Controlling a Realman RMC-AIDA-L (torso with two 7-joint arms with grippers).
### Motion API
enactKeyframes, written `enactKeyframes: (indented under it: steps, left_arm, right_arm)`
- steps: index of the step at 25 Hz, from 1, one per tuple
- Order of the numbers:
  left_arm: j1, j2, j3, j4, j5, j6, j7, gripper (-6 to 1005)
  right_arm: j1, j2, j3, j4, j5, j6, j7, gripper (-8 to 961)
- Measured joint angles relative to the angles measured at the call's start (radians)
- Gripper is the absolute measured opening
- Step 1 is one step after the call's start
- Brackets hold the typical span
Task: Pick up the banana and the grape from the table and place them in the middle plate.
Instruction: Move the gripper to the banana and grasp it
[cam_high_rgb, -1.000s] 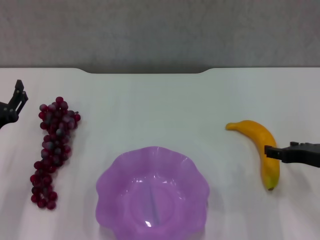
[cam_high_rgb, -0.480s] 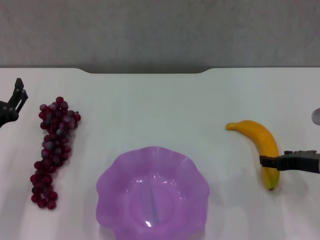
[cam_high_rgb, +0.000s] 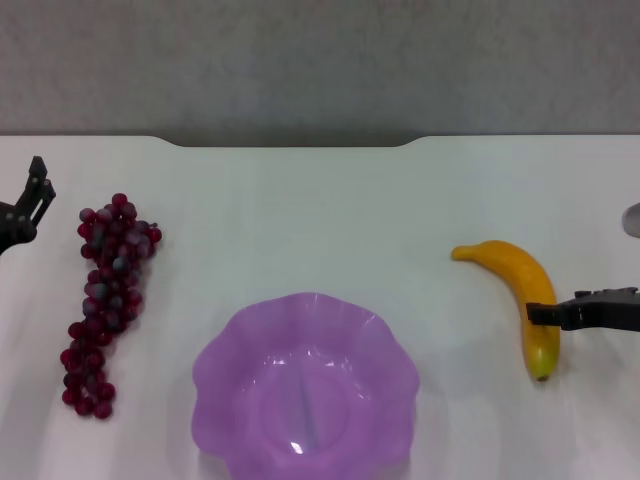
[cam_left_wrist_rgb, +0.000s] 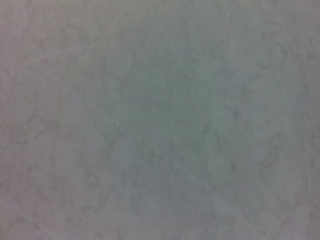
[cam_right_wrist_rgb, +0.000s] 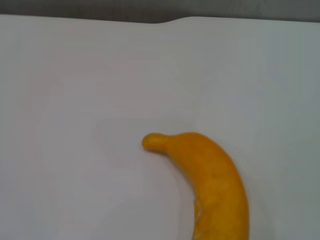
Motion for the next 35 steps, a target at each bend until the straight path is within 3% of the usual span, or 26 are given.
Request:
enactKeyframes:
  steps: [11,35]
  left_arm:
    - [0.000,0.001,0.011,-0.003,0.000,-0.001,0.001,886]
    - [0.000,0.000,0.012,-0.003,0.000,-0.001,0.001,885]
  right_arm:
    - [0.089,0.006,0.003,0.109,-0.014,0.015,-0.052,798]
    - [0.102,0.001,0.005,0.127,-0.013,0.017,-0.052,786]
